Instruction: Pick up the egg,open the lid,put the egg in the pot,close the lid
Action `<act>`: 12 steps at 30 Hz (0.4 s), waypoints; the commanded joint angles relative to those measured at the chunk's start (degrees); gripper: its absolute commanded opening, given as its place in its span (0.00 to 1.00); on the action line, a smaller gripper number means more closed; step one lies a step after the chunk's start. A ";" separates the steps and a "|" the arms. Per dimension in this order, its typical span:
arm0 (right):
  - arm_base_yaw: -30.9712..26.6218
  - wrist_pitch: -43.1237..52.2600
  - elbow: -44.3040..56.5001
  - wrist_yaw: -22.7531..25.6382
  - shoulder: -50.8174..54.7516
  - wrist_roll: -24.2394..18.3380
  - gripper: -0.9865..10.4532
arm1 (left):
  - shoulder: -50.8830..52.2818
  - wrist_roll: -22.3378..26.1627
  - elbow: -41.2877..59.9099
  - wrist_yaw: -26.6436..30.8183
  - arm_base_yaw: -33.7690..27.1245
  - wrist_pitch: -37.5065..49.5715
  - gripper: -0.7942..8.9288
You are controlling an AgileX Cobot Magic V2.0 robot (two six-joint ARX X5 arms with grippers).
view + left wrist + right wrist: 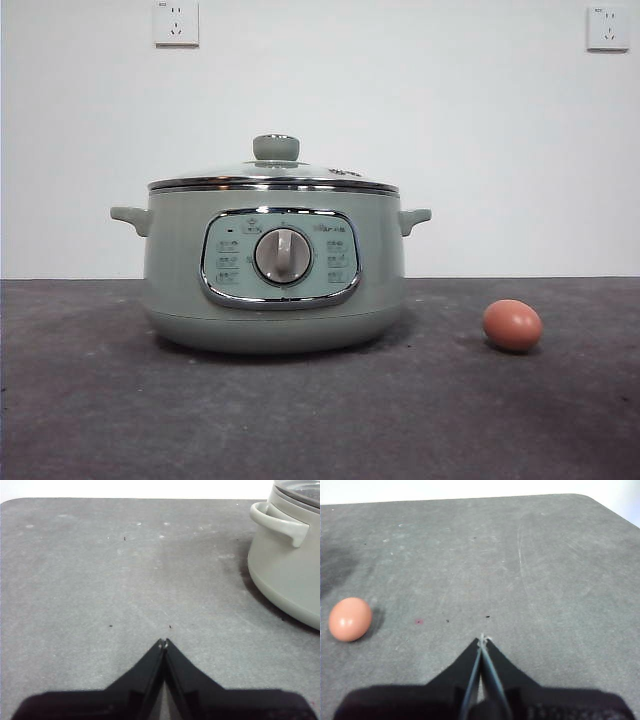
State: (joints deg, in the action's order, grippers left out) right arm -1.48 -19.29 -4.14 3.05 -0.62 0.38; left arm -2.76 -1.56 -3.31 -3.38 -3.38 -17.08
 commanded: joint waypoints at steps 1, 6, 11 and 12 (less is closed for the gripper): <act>-0.02 0.46 0.55 -0.15 0.09 0.33 0.09 | 0.02 -0.17 0.55 -0.02 -0.17 0.48 0.08; -0.02 1.55 0.55 -0.79 0.09 8.50 0.09 | 0.02 -1.64 0.44 -0.09 -0.17 0.46 0.08; 0.00 7.23 -0.11 -4.63 0.09 17.22 0.08 | -0.04 -4.90 -1.70 -2.56 -0.17 0.42 0.07; 0.00 8.02 -0.66 -5.38 0.09 18.69 0.08 | -0.15 -5.03 -2.45 -3.30 -0.17 0.42 0.07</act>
State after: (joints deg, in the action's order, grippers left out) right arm -1.48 -12.08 -4.29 -1.96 -0.62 14.55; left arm -2.92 -5.30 -4.89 -6.17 -3.38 -17.30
